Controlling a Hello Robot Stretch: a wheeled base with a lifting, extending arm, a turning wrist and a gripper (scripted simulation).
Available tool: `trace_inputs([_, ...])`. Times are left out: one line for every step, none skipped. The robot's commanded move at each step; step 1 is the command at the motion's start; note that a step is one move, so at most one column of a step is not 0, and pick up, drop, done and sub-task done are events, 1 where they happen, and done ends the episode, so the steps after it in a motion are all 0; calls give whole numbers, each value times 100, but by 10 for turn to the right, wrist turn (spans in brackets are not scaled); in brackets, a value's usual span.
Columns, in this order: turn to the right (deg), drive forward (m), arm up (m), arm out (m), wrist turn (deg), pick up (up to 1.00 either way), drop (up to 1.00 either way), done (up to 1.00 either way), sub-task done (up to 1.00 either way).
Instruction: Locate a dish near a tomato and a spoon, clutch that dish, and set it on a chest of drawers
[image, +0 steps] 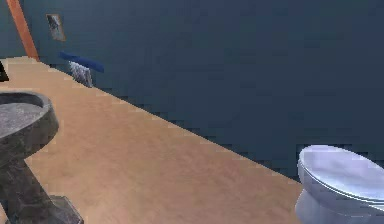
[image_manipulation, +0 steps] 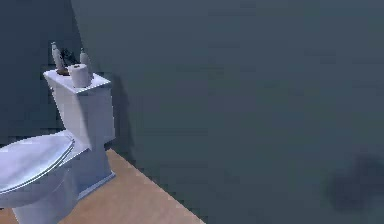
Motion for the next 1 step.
trace_inputs([-60,0,0,0,0,0,0,0,0])
